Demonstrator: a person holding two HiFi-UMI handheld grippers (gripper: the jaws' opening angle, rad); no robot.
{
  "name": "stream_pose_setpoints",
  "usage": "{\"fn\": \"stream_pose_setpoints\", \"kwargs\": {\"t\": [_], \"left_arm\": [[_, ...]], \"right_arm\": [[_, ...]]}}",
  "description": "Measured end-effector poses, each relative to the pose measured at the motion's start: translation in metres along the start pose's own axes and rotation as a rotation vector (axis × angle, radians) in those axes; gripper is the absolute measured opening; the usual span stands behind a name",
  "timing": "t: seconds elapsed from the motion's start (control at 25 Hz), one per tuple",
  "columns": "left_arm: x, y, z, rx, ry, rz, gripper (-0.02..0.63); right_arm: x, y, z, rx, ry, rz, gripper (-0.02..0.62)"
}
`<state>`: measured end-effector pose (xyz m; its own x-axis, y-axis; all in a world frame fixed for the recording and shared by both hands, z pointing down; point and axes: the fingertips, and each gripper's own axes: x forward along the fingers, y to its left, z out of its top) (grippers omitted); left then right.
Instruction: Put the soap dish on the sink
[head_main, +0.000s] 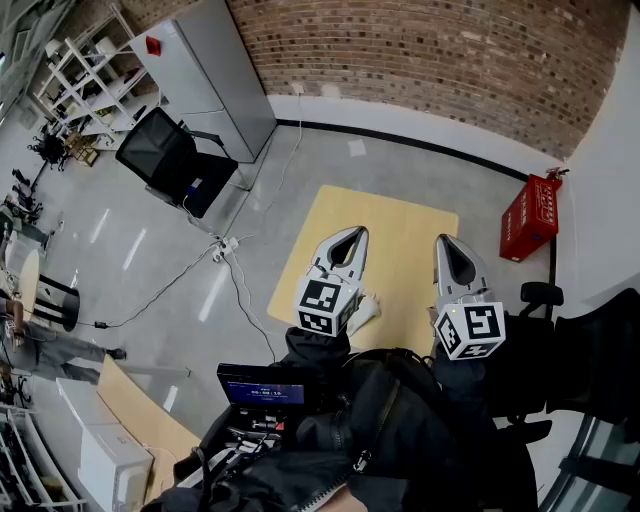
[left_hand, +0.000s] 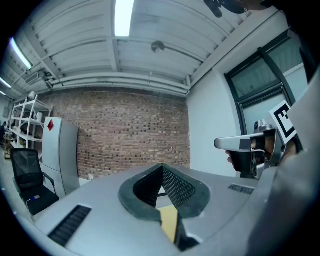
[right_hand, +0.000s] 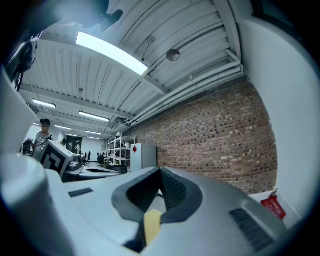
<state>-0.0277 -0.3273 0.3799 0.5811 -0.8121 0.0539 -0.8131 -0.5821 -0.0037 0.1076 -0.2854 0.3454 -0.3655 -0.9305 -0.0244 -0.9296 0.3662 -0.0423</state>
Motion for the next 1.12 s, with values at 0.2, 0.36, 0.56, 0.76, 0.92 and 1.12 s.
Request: {"fn": "stream_pose_setpoints", "kwargs": {"t": [0.2, 0.36, 0.56, 0.76, 0.92, 1.12], "left_arm": [[0.0016, -0.0012, -0.0019, 0.001, 0.008, -0.003, 0.005], [0.0009, -0.0021, -0.0039, -0.003, 0.01, -0.005, 0.004], [0.0004, -0.0017, -0.0062, -0.003, 0.014, -0.003, 0.005], [0.0025, -0.002, -0.0064, -0.007, 0.018, -0.004, 0.005], [0.0027, -0.0035, -0.0087, -0.008, 0.022, -0.009, 0.005], [0.0034, -0.0053, -0.0086, -0.009, 0.021, -0.016, 0.004]], "right_arm": [[0.0001, -0.0007, -0.0009, 0.001, 0.003, -0.003, 0.005], [-0.0004, -0.0001, -0.0027, 0.003, 0.004, -0.002, 0.005], [-0.0011, 0.0001, -0.0046, 0.004, 0.007, -0.002, 0.005], [-0.0002, -0.0034, -0.0061, 0.004, 0.016, -0.006, 0.005], [-0.0006, -0.0024, -0.007, 0.007, 0.016, -0.005, 0.005], [-0.0007, -0.0035, -0.0069, 0.008, 0.015, -0.006, 0.005]]}}
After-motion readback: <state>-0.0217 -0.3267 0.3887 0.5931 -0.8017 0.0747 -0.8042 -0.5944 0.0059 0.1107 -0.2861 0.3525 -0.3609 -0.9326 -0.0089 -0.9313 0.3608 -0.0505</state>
